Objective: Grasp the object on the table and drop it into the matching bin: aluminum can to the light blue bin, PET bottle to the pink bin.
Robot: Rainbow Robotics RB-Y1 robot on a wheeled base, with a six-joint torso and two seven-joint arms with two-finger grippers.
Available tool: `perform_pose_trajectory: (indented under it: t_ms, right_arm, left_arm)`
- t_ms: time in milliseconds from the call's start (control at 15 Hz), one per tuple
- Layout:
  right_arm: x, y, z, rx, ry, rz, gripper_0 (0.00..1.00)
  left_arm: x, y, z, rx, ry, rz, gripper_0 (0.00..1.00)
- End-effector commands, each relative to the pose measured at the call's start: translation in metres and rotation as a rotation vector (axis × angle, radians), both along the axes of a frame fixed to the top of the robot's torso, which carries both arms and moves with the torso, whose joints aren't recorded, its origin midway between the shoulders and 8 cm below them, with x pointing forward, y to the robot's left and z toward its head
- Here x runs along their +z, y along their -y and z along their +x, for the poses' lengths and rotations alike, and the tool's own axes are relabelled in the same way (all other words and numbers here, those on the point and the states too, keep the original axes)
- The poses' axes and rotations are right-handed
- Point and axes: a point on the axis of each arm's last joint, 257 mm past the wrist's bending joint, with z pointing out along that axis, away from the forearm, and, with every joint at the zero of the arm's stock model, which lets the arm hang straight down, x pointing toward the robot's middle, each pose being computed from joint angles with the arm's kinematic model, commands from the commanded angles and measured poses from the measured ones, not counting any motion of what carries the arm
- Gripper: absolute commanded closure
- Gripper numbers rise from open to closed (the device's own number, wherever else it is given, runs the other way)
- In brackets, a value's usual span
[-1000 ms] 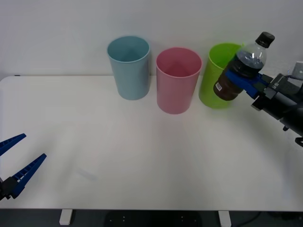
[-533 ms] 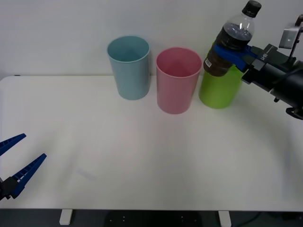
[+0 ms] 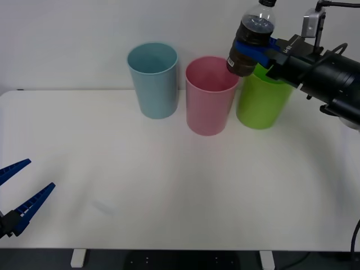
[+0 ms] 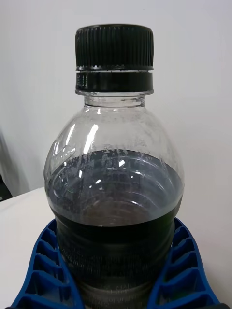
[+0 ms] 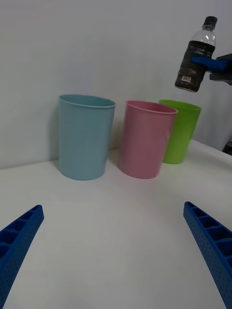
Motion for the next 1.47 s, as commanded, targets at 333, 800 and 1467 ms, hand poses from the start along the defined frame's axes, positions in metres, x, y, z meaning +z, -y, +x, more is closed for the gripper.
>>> perform_pose_trajectory:
  t_ms: [333,800,1467]
  right_arm:
    - [-0.014,-0.036,0.044,-0.032,-0.020,-0.041,1.00]
    - [-0.023,-0.053,0.055,-0.059,-0.010,-0.066,0.98]
    - [-0.020,-0.052,0.055,-0.061,-0.007,-0.058,0.00]
  left_arm:
    - [0.000,0.000,0.000,0.000,0.000,0.000,0.00]
    - [0.000,0.000,0.000,0.000,0.000,0.000,0.00]
    - [0.000,0.000,0.000,0.000,0.000,0.000,0.00]
